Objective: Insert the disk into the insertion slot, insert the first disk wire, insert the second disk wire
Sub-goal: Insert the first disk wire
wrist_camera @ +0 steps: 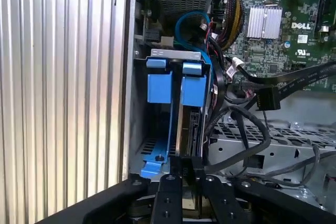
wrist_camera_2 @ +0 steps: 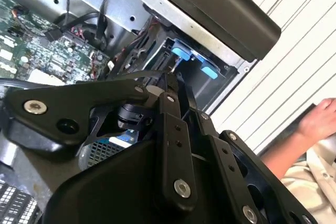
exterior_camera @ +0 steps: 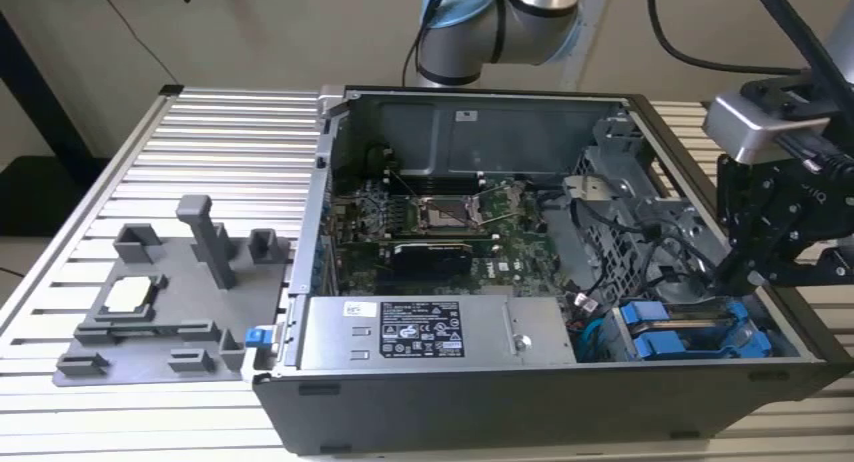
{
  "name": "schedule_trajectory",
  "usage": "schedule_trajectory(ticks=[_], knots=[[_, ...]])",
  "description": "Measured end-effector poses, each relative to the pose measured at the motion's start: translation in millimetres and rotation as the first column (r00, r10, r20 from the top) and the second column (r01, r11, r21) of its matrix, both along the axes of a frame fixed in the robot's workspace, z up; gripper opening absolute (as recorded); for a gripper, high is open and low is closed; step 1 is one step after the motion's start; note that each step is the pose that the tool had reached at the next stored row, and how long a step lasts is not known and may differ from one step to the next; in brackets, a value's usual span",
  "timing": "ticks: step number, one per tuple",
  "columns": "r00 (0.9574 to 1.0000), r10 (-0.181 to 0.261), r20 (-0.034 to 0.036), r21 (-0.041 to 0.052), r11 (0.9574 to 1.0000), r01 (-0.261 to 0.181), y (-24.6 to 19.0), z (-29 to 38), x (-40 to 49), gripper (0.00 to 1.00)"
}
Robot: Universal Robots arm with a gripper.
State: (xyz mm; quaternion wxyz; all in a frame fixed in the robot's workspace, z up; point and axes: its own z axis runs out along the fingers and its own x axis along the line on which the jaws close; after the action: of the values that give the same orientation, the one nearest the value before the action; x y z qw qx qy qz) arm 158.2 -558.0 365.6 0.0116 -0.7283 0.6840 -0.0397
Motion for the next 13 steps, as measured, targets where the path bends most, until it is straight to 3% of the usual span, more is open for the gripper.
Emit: schedule_trajectory(ticks=[2,4,5,6,8,9,11,13], knots=[[1.0000,-0.003,-0.0001,0.0345,0.9994,0.003,0.0,-0.1,0.0,0.19],[1.0000,-0.005,-0.0002,0.0552,0.9985,0.005,-0.4,-0.4,0.0,0.19],[1.0000,-0.005,-0.0020,0.0575,0.9983,0.005,-0.9,-0.5,0.2,0.19],[0.9999,-0.005,-0.0100,0.0576,0.9983,0.006,-1.2,-0.7,0.9,0.19],[0.9994,-0.005,-0.0343,0.0574,0.9983,0.007,-1.1,-1.1,4.6,0.19],[0.9991,-0.005,-0.0433,0.0573,0.9983,0.007,-1.1,-1.4,6.4,0.19],[0.9989,-0.005,-0.0462,0.0597,0.9982,0.008,-1.6,-2.6,8.1,0.19],[0.9989,-0.005,-0.0464,0.0746,0.9972,0.008,-3.8,-4.0,8.3,0.19]])
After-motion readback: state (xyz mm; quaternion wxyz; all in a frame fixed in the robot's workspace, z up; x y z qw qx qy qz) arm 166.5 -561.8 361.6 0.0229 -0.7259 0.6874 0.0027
